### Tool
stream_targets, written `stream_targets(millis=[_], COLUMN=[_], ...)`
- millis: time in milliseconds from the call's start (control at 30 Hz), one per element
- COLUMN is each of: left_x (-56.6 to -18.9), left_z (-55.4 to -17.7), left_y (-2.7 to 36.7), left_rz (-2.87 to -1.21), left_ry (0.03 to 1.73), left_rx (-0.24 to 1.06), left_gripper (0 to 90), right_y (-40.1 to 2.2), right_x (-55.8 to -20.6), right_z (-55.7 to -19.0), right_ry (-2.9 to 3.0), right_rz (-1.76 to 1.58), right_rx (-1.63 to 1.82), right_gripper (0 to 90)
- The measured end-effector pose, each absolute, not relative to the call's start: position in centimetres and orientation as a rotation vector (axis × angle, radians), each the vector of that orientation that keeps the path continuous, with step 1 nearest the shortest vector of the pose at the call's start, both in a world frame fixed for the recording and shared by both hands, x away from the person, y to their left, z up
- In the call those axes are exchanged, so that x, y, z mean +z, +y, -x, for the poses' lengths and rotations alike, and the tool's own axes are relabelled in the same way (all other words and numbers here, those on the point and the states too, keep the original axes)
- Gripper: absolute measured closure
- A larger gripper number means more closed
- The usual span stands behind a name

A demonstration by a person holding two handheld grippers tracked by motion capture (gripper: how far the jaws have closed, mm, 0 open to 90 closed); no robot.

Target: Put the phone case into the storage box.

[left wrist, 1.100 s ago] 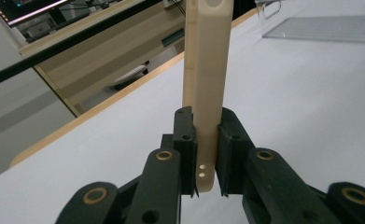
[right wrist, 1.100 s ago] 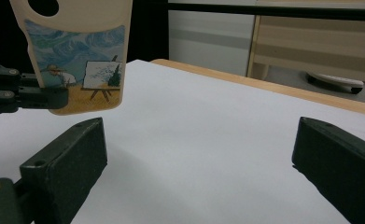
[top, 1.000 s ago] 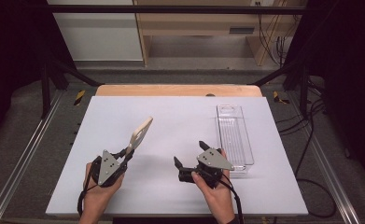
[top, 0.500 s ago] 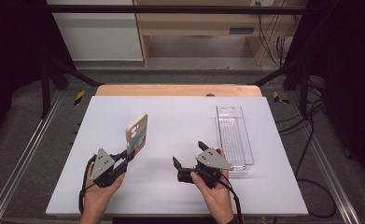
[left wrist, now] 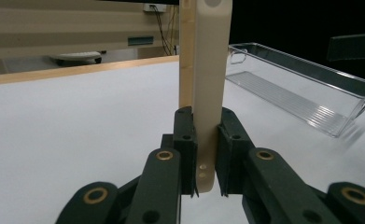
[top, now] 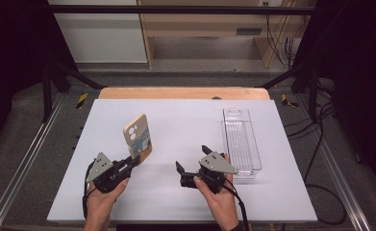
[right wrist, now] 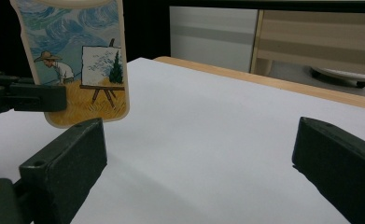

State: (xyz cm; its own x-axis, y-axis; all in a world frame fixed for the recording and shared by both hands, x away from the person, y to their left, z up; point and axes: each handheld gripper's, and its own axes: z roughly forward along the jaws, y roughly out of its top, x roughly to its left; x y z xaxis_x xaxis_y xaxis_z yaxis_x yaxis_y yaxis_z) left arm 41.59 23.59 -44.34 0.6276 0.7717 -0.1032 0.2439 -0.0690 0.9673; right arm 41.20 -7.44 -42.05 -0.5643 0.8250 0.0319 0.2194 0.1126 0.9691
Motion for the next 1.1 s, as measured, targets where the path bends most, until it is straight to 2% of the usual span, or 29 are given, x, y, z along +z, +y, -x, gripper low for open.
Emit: stream_targets(millis=[1100], left_x=[-44.6], left_z=[-41.0], left_y=[21.1], left_rz=[-1.608], left_ry=[0.807], left_rx=[0.399], left_gripper=[79.9], right_y=[-7.8], right_x=[-40.6], right_z=[-41.3], right_ry=[1.892], right_rz=[-1.056], right_rx=[1.480], right_gripper=[3.3])
